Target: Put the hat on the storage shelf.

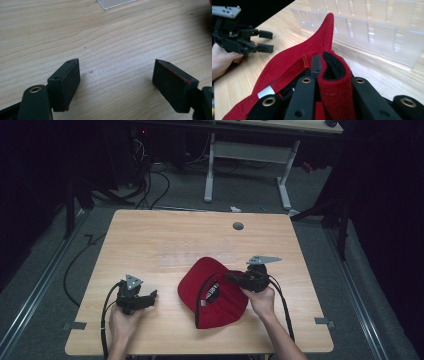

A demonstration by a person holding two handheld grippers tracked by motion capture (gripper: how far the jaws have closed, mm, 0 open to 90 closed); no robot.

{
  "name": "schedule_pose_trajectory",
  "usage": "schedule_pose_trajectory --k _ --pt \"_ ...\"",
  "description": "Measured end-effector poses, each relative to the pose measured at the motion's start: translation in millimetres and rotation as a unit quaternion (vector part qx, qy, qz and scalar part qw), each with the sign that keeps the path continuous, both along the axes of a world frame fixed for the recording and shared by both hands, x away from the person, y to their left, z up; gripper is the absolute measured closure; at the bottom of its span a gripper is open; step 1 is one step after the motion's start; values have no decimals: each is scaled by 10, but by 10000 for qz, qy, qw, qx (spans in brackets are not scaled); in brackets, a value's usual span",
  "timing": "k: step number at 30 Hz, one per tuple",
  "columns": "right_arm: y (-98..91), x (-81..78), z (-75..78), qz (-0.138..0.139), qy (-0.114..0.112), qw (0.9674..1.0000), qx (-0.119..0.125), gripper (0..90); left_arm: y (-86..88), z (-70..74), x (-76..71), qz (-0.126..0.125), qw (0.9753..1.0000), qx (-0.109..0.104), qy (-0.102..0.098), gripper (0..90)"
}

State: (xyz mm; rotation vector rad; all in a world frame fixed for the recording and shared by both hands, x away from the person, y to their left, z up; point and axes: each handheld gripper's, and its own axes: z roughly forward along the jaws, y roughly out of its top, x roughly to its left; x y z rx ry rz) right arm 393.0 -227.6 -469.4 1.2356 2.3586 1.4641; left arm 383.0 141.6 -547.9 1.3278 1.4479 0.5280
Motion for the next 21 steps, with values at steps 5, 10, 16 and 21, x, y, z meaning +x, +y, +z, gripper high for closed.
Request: schedule_pose_trajectory --k 5,10,16,21 --pt "-107 -32 19 -133 51 9999 -5 811 -21 8 -21 -52 10000 -1 12 247" --pt "-198 -65 32 -239 94 9996 68 811 -136 89 -138 -435 9988 44 -211 237" --pt "-270 -72 46 -341 165 9990 222 811 -335 231 -294 -946 9946 53 -419 227" --pt "-295 -85 69 -364 190 9987 304 811 -502 288 -381 -1233 9907 125 -555 209"
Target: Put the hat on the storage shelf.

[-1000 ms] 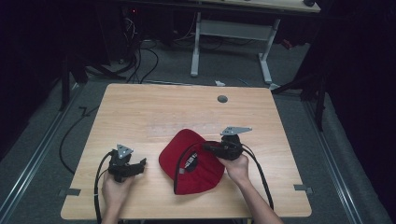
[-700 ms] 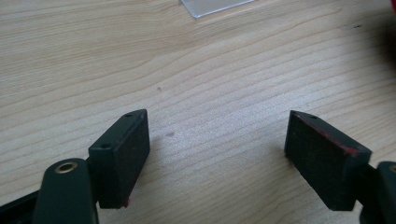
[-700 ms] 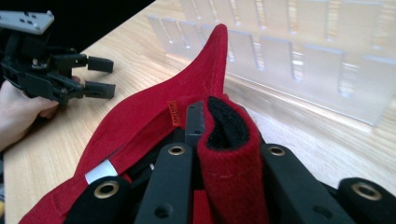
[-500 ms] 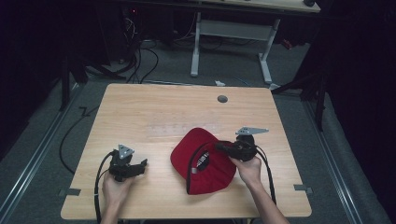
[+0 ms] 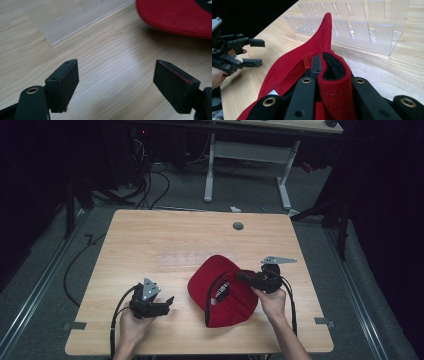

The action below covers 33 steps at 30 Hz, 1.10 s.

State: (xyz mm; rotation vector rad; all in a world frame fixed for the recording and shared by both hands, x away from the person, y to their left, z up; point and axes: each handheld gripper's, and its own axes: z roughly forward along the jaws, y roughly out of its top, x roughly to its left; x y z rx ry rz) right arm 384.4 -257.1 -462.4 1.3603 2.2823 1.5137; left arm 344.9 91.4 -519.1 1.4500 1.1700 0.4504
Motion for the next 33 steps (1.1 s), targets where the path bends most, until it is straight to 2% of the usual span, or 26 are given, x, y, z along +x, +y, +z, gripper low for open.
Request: schedule_pose_trajectory --k 2,10,19,22,24,26,27,33 --pt "-4 3 6 2 6 10000 21 811 -115 32 -48 -201 9998 15 -65 209" --pt "-5 19 51 -20 16 10000 79 811 -359 50 -120 -595 9980 166 -145 207" --pt "43 48 111 33 79 9999 140 811 -508 43 -118 -742 9968 233 -198 204" --pt "61 62 121 56 89 9998 185 811 -555 49 -122 -774 9959 373 -274 204" --pt "65 66 121 53 109 9997 194 811 -565 57 -124 -774 9958 375 -306 204" --pt "86 78 106 56 150 9998 122 811 -578 75 -130 -771 9957 366 -356 204" --pt "91 78 102 46 167 9998 85 811 -589 75 -136 -763 9954 428 -385 204" --pt "99 80 97 40 248 9997 21 810 -593 65 -145 -816 9944 523 -427 204"
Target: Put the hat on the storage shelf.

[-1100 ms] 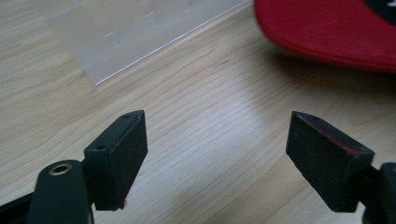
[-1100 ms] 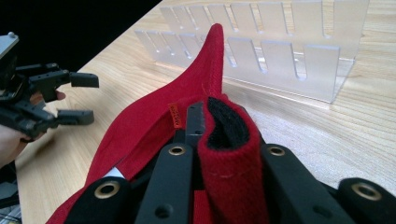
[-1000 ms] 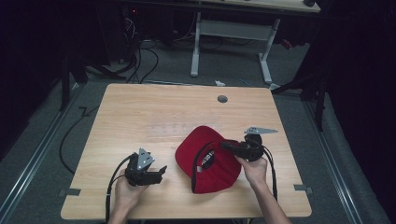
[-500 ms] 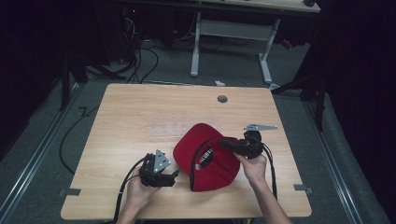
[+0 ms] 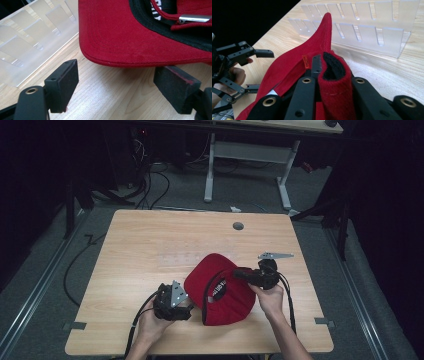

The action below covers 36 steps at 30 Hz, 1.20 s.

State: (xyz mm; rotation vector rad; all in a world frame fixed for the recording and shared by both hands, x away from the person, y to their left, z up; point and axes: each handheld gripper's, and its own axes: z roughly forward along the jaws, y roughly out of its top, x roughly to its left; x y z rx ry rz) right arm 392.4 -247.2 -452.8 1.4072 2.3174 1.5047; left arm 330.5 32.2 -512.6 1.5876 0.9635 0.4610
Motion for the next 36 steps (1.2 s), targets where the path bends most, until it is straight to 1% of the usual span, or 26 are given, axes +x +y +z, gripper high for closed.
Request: schedule_pose_trajectory --k 5,7,8,10,12,15,16,17,18,19,20,22,24,25,26,27,28,30,31,32,33,35,36 --pt "17 12 -12 -17 87 10000 -35 810 -14 -8 -5 -19 9999 103 -29 207" --pt "37 13 -9 0 123 9999 -59 810 -25 -5 -9 -43 9999 110 -46 214" --pt "44 13 -6 9 121 9999 -65 810 -41 4 -18 -82 9998 152 -137 217" --pt "59 9 3 15 141 9999 -65 810 -54 11 -19 -91 9997 148 -164 222" --pt "64 9 7 5 147 9999 -81 809 -65 27 -15 -108 9995 210 -193 222" --pt "63 11 21 -3 171 9998 -95 809 -71 44 -15 -93 9996 165 -228 247" --pt "64 11 24 23 187 9998 -87 808 -73 47 -15 -85 9995 178 -242 247" --pt "81 0 31 39 197 9997 -152 807 -74 50 -16 -79 9994 199 -255 252" --pt "81 0 31 39 197 9997 -152 807 -78 49 -16 -76 9994 210 -277 252" --pt "88 -7 34 54 197 9996 -168 807 -83 46 -14 -69 9992 265 -308 263" --pt "88 -7 34 54 197 9996 -168 807 -83 46 -14 -69 9992 265 -308 266" --pt "96 -13 36 72 216 9996 -168 806 -93 38 -5 -33 9987 365 -365 281" --pt "112 -16 35 138 239 9995 -151 805 -104 41 -7 -52 9986 351 -383 300" --pt "130 -21 33 178 279 9994 -134 805 -113 53 -21 -120 9989 247 -382 323" --pt "154 -22 27 249 307 9992 -111 805 -124 70 -37 -173 9987 162 -443 365" --pt "188 -25 20 318 334 9989 -117 804 -137 79 -42 -184 9985 193 -473 410" --pt "223 -32 17 363 323 9987 -128 804 -147 80 -39 -181 9984 244 -485 420" --pt "246 -38 20 382 315 9987 -121 803 -145 78 -34 -172 9982 264 -511 428" --pt "258 -42 28 374 292 9988 -128 803 -136 82 -31 -170 9984 220 -499 437" --pt "257 -36 30 417 327 9986 -71 801 -119 93 -27 -164 9986 197 -467 469" --pt "256 -37 31 443 347 9984 -54 800 -85 119 -30 -185 9990 141 -391 487" --pt "254 -41 33 471 357 9982 -37 799 -71 129 -35 -204 9990 129 -375 499" --pt "258 -54 42 522 343 9980 -22 795 -46 145 -42 -251 9990 131 -340 534"
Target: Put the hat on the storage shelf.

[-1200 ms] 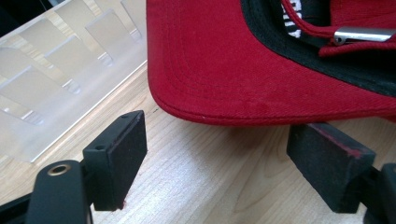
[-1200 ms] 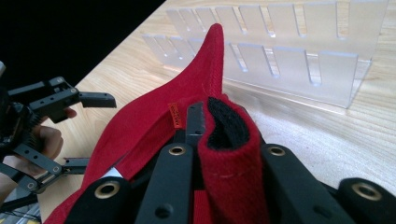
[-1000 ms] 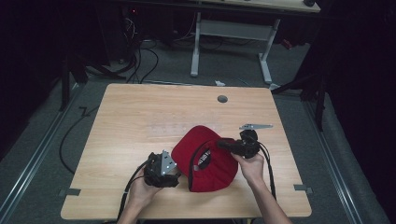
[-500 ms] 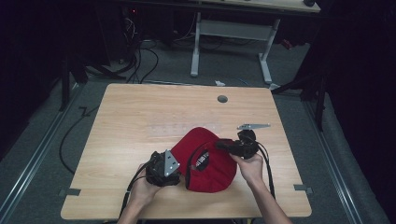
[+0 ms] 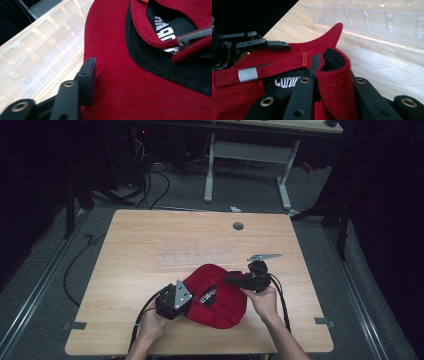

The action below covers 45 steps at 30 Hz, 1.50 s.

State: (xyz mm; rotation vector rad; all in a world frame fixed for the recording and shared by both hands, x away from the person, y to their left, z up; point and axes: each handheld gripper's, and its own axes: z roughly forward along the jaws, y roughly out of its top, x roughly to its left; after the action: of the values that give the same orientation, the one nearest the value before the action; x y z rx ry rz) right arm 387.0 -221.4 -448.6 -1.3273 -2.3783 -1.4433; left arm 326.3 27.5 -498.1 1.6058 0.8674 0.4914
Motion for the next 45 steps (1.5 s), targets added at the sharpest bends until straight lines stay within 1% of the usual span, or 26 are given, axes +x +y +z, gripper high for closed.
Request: schedule_pose_trajectory --k 2,3,4,5,6,9,10,11,14,15,17,20,21,22,23,24,26,30,31,33,34,40,41,43,44,45 --pt "1 -4 3 25 -12 10000 17 793 15 11 0 -21 10000 18 35 580" --pt "0 -7 2 70 15 10000 44 787 40 43 4 -79 9999 10 129 598" --pt "-1 -7 -3 89 13 9999 53 785 40 43 4 -79 9999 10 129 609" --pt "-4 -4 -8 94 16 9999 74 784 55 73 4 -150 9997 2 166 618" --pt "-10 2 -13 113 0 9999 108 781 60 83 1 -205 9997 52 153 630" --pt "-18 4 -17 108 -22 9998 147 777 51 96 -11 -301 9994 35 168 660" --pt "-28 4 -20 93 -42 9998 153 775 38 106 -28 -419 9989 9 198 704" --pt "-28 4 -20 93 -42 9998 153 775 38 106 -28 -419 9989 9 198 729" --pt "-65 14 -22 22 -60 9998 182 741 22 120 -64 -511 9985 110 174 757" --pt "-65 14 -22 22 -60 9998 182 741 22 120 -64 -511 9985 110 174 764" --pt "-86 16 -13 -40 -112 9997 231 686 41 128 -89 -478 9985 227 136 776" --pt "-135 28 8 -150 -201 9989 395 618 93 134 -105 -453 9985 292 131 793" --pt "-135 28 8 -150 -201 9989 395 618 93 134 -105 -453 9985 292 131 817" --pt "-174 21 32 -275 -280 9980 492 571 131 142 -125 -453 9985 273 143 850" --pt "-174 21 32 -275 -280 9980 492 571 131 142 -125 -453 9985 273 143 856" --pt "-198 20 42 -350 -335 9973 556 565 148 149 -134 -470 9984 255 172 856" --pt "-244 17 69 -400 -412 9960 689 519 154 153 -171 -478 9983 332 98 858" --pt "-257 5 80 -397 -436 9958 701 473 172 188 -224 -499 9982 322 64 859" --pt "-278 3 87 -406 -452 9950 790 448 180 195 -230 -495 9983 314 67 859" --pt "-292 5 90 -403 -490 9944 850 441 202 201 -233 -496 9982 340 67 859" --pt "-326 -2 106 -468 -512 9930 954 430 214 202 -232 -478 9983 329 72 858" --pt "-412 -5 114 -579 -561 9915 1020 409 308 229 -226 -327 9989 328 91 858" --pt "-458 -14 114 -691 -632 9911 949 409 365 246 -215 -243 9994 218 112 858" --pt "-512 -27 108 -767 -672 9904 935 406 421 264 -205 -167 9997 140 110 858" --pt "-526 -39 102 -810 -693 9905 863 405 444 276 -199 -146 9998 82 132 858" --pt "-526 -39 102 -810 -693 9905 863 405 444 276 -199 -146 9998 82 132 858"
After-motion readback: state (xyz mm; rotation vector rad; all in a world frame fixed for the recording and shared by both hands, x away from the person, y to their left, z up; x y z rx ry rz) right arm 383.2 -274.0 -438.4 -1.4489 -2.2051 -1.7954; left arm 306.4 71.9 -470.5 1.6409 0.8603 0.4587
